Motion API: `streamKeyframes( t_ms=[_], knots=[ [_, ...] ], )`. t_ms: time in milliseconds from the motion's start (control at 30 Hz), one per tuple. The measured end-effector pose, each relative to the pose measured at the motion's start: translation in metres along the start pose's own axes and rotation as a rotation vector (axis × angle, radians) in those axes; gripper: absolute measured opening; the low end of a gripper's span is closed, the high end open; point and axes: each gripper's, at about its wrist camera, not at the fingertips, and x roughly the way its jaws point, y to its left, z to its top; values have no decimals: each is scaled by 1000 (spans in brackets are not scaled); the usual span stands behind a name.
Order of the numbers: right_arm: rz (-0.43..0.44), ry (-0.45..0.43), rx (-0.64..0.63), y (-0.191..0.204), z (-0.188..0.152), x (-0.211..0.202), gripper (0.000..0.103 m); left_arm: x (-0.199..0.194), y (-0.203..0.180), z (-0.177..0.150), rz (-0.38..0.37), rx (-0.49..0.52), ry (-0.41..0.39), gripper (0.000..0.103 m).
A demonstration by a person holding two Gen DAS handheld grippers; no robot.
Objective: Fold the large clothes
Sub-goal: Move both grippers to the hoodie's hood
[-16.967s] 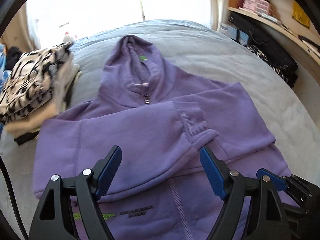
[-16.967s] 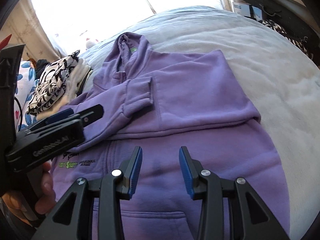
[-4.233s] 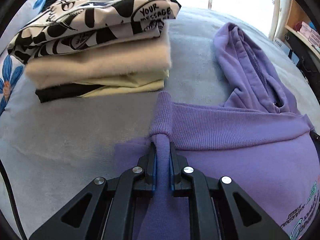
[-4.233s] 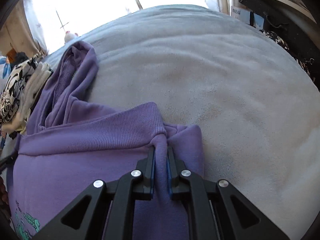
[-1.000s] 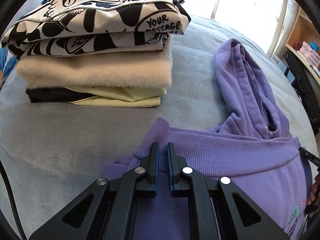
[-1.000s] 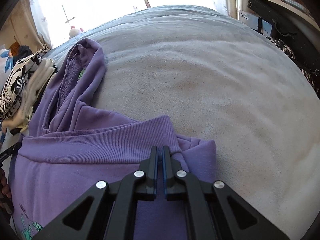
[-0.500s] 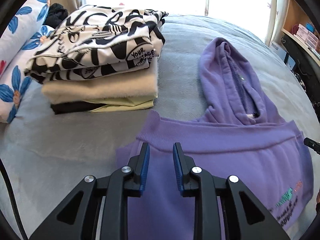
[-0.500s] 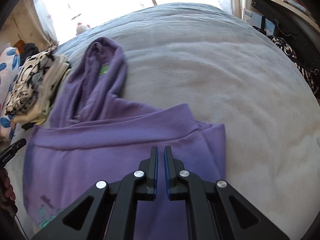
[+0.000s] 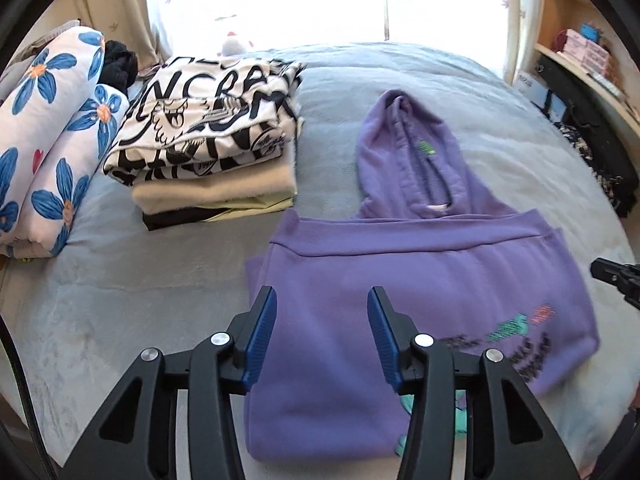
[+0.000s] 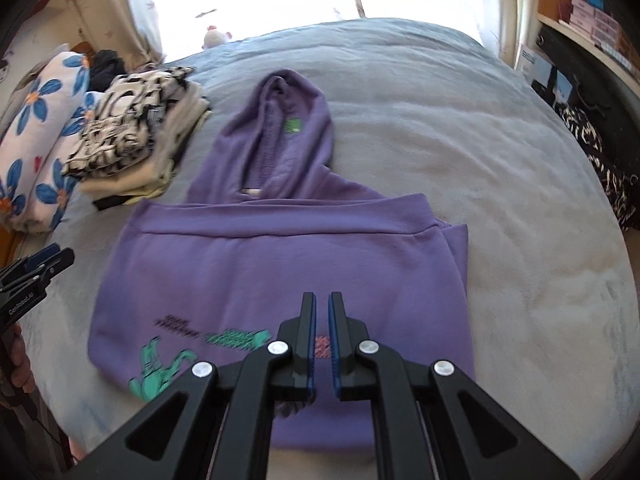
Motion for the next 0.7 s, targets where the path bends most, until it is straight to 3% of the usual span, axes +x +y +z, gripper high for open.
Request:
streamKeyframes(
  t_ms=[200,367,700],
  knots=[
    [23,-37,-38,14,8,-31,6,-34,-14,13,11,67,-43,47],
    [17,-47,-38,13,28,-31,6,-34,-24,38,19,114,-60,47],
    [29,4,-21,1,86,36,7,66,-58,108,-2,143,23,47]
  ],
)
